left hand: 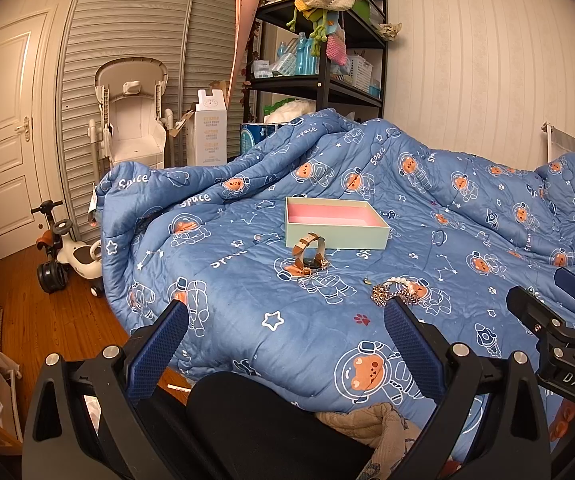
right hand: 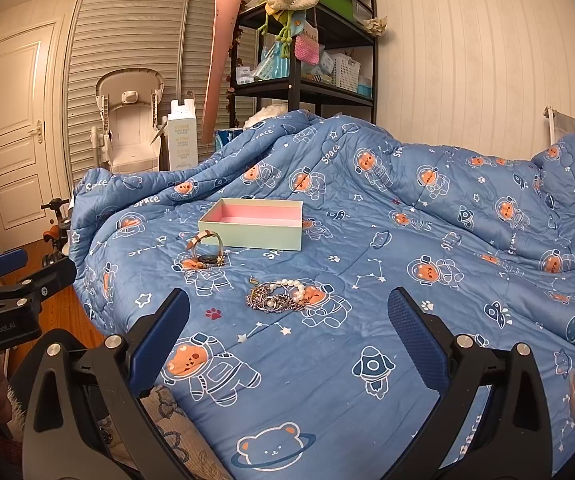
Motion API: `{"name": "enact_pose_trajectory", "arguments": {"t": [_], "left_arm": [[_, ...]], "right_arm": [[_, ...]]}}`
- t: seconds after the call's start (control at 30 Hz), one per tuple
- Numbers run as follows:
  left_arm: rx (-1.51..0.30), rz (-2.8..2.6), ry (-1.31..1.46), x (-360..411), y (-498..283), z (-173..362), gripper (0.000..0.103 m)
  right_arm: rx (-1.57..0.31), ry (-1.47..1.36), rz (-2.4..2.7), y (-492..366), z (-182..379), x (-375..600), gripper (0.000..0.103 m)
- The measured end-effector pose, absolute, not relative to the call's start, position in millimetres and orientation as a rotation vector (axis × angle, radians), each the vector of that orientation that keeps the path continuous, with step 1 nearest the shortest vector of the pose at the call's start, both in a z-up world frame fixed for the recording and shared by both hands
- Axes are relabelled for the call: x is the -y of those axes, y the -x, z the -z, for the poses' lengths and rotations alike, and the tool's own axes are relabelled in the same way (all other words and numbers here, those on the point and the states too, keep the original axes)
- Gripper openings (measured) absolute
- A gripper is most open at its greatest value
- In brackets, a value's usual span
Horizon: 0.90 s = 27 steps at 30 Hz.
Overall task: Organize jewelry
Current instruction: 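Grasp the white-strapped watch with the left tool while the right tool grasps the pearl bracelet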
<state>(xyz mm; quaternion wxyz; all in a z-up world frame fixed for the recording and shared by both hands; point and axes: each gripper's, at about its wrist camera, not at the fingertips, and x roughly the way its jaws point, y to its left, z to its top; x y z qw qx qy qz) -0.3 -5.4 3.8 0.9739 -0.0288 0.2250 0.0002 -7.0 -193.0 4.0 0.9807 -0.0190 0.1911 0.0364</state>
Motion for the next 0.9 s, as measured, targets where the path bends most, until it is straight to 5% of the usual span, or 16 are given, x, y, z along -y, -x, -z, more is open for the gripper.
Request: {"name": "enact_pose_trajectory", "arguments": {"t": [0.23, 0.67, 0.9], "left_arm": [[-0.48, 0.042, 0.074, 5.2, -4.3, -0.3, 0.096], [-0.744, 0.136, 0.159, -25.0, -76.4, 52.7, 0.096], [-0.785, 0.163, 0.122, -21.9, -122.3, 70.5, 0.09]], "right_arm": [[-0.431, 0.014, -0.131, -2.1, 4.0, 193.8, 0.098], [-0.824, -0.023, -0.272, -98.3, 67.6, 221.2, 0.097], [-0.915, -0.03, -0.36, -155.1, 77.0, 235.0, 0.08]]}}
